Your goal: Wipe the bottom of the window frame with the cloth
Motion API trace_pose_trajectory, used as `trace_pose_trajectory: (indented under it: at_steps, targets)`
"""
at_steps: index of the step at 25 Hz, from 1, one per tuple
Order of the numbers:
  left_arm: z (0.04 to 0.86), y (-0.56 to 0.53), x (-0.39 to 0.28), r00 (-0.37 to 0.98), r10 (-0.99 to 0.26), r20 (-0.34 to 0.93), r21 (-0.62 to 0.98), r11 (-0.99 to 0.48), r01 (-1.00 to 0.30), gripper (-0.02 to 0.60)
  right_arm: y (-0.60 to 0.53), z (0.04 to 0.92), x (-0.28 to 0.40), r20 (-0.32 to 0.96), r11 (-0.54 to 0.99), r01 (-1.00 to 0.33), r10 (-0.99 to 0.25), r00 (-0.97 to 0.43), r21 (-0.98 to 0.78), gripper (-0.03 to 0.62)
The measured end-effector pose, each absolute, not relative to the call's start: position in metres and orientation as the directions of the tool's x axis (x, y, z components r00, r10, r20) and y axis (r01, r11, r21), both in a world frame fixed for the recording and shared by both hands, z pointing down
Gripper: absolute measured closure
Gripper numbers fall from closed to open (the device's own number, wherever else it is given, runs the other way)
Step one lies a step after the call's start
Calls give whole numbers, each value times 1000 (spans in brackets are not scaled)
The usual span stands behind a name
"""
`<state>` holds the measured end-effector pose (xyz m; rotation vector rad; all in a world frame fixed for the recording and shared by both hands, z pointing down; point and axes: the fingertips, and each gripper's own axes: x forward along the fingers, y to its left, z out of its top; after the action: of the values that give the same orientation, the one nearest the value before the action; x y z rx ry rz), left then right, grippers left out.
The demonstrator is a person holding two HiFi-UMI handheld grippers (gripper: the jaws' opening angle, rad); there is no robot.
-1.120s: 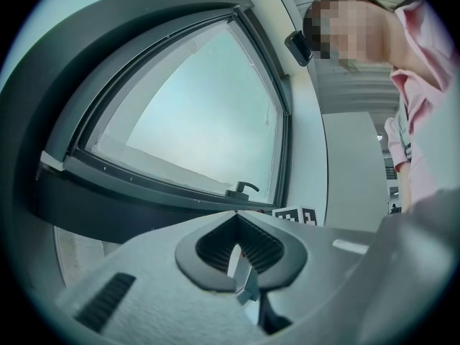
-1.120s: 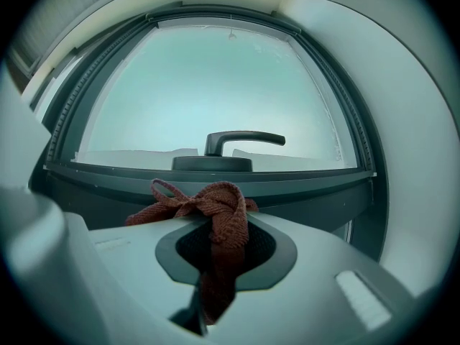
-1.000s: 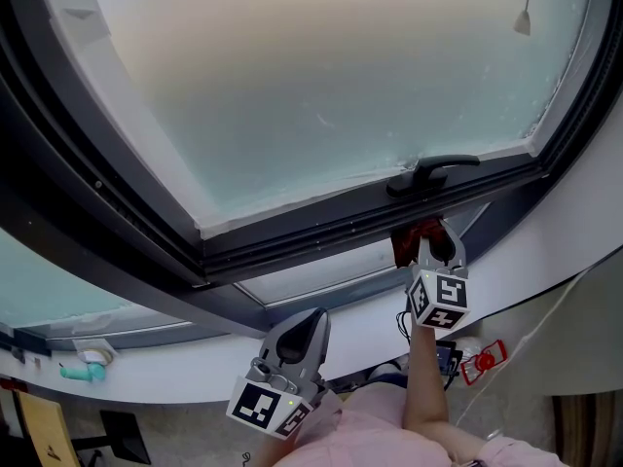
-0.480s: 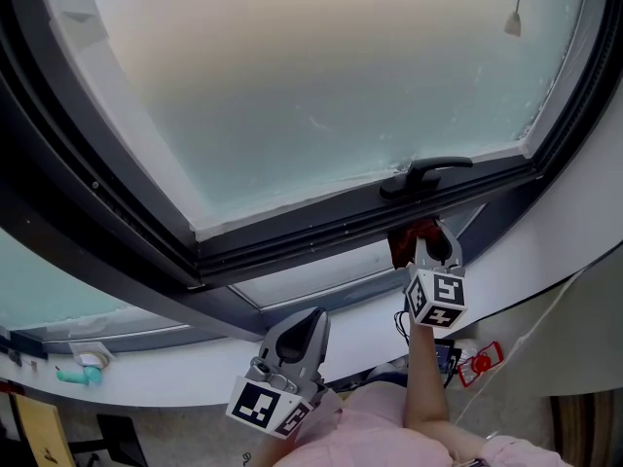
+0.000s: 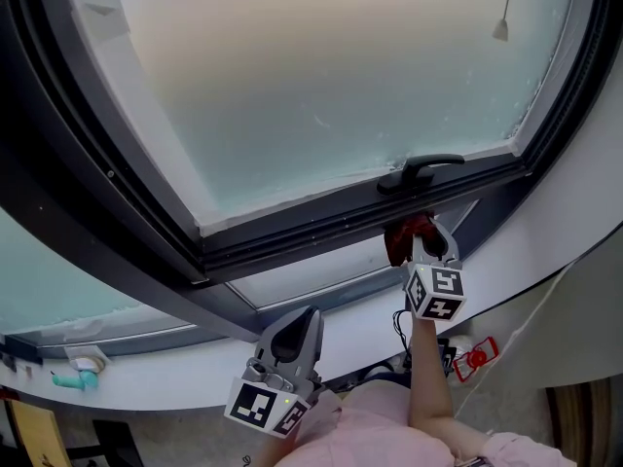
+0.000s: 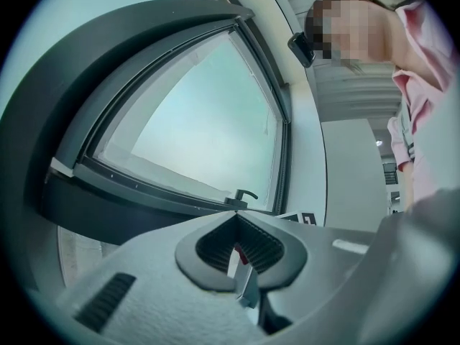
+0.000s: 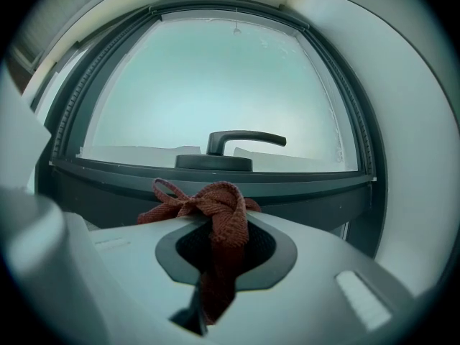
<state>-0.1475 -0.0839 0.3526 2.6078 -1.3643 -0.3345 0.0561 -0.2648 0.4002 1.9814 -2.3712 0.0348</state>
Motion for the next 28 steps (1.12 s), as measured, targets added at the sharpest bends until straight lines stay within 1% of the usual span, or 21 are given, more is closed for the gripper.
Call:
trace_pose_trajectory:
  at_steps: [5, 14, 16, 19, 21, 23, 28]
  targets:
    - [352, -72, -159, 569, -813, -119, 276, -578, -768, 580, -238, 398, 54, 53, 169, -985, -984, -168, 19, 537]
    - [359, -58, -166, 619, -775, -125, 301, -625, -720, 580, -175, 375, 48, -38, 192, -980, -980, -194, 52, 537]
    - [359, -56, -164, 628, -768, -127, 304, -633, -712, 580, -159, 366, 49, -64, 203, -975, -976, -209, 90, 537]
    - [356, -54, -160, 632, -762, -139, 303, -640, -706, 580, -135, 342, 53, -134, 219, -952, -959, -251, 215, 537]
    - [355, -52, -158, 629, -765, -141, 304, -638, -708, 580, -121, 332, 58, -150, 220, -937, -952, -266, 271, 537]
    - [355, -49, -155, 621, -772, -139, 306, -630, -714, 580, -110, 332, 66, -131, 235, -939, -953, -273, 251, 537]
    - [353, -45, -148, 570, -811, -128, 301, -580, -757, 580, -97, 346, 86, -33, 344, -936, -937, -347, 76, 537]
